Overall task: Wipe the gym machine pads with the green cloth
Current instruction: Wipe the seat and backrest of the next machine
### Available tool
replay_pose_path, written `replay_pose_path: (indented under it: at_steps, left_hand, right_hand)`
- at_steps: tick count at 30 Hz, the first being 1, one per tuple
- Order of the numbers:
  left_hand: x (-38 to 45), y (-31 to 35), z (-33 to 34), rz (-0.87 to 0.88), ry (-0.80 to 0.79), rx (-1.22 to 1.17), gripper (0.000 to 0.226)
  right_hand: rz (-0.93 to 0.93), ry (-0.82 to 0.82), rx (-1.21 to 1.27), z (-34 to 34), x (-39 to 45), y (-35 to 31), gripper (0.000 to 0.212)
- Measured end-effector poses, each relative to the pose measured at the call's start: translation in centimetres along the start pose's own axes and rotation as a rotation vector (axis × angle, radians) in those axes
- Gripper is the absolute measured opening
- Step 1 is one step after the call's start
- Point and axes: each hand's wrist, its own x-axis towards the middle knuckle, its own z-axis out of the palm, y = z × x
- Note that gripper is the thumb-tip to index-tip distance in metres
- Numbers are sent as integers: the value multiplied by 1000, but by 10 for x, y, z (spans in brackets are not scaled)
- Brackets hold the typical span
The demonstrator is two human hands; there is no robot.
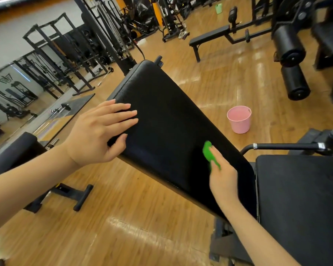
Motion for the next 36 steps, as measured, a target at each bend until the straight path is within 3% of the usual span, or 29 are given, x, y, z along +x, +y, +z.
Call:
replay_pose_path:
  at_steps: [4,7,14,18,22,25,29,33,36]
  left_hand:
    - [0,0,0,-9,-2,-5,39]
    - [0,0,0,-9,0,6,39]
    - [1,0,-1,-4,-1,3,38]
    - [0,1,-1,-15,16,10,38]
    - [2,3,-2,-25,20,3,38]
    - [1,3,-2,-27,13,11,38]
    - [2,5,-4,-38,-7,24,39]
    - [2,11,-9,-102,-31,26,39]
    - [7,32,-8,-207,-145,182,48]
  right_hand:
    - [-540,-144,-31,54,-16,-79,44]
    - [-759,-166,-158,75,-27,-69,43]
    - [-655,-59,-258,36,-38,44,47]
    - [-541,0,-150,34,-48,27,45]
    - [-825,-102,-210,58,-61,-16,40]
    - [-945,-150,-364,66,-60,3,35]
    - [-848,-141,-370,40,-53,48,38]
    - [-379,-111,-309,6,-58,78,61]
    - [-139,-98,-170,4,-58,63,58]
